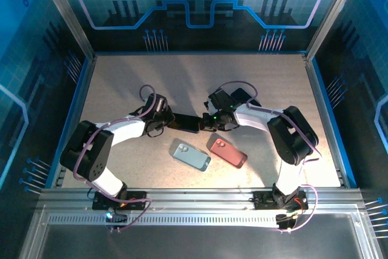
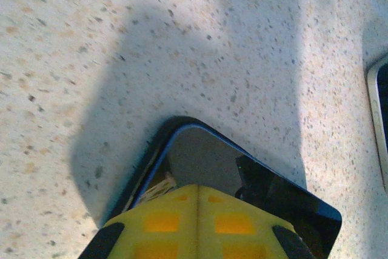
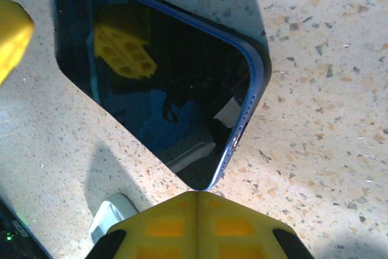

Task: Put the phone into the phone case

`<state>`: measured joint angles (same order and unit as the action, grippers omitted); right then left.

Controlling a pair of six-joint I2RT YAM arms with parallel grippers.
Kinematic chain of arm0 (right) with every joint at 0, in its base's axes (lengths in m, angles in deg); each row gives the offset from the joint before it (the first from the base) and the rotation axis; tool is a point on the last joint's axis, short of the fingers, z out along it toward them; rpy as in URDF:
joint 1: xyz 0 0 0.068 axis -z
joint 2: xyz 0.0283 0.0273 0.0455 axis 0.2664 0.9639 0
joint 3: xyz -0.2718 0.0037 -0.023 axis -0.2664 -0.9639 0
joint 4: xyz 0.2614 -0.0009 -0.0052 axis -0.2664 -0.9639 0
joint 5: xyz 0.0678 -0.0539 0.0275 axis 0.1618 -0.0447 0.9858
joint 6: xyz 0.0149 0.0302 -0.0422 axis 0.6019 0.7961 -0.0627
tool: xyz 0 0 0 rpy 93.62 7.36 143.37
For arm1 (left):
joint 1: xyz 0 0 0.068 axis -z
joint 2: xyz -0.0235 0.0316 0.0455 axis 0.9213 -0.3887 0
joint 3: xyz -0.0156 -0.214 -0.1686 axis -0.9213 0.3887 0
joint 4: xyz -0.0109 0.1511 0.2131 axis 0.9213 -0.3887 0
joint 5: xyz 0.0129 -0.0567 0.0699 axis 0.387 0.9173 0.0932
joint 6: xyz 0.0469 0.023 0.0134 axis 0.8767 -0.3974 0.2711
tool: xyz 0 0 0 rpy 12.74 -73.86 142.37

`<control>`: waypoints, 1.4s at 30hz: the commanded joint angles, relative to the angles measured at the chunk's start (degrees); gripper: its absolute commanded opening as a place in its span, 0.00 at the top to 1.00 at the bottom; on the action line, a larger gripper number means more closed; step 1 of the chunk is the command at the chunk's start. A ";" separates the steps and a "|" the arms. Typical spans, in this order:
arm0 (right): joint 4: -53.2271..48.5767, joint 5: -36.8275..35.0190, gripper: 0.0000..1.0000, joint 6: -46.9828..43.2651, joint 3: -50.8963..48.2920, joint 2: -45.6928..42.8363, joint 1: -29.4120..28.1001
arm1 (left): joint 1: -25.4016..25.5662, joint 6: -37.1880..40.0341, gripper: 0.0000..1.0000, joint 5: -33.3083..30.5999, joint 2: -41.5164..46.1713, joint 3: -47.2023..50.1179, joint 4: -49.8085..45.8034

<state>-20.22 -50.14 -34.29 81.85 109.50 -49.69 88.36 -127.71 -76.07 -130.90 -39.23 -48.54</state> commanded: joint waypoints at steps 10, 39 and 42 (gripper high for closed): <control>0.22 -0.53 1.00 -1.12 1.44 2.94 -1.13 | -3.92 -0.77 1.00 0.44 2.11 2.54 -0.57; -0.91 -0.89 1.00 -1.56 4.00 5.27 -2.15 | -3.84 -2.16 1.00 2.59 -3.72 5.25 3.47; -1.06 -0.80 1.00 -1.56 4.60 5.83 -2.49 | -3.83 -2.74 1.00 2.95 -3.77 5.85 4.08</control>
<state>-21.51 -51.15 -35.16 84.78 113.13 -50.65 84.51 -129.11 -75.44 -133.50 -35.05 -44.58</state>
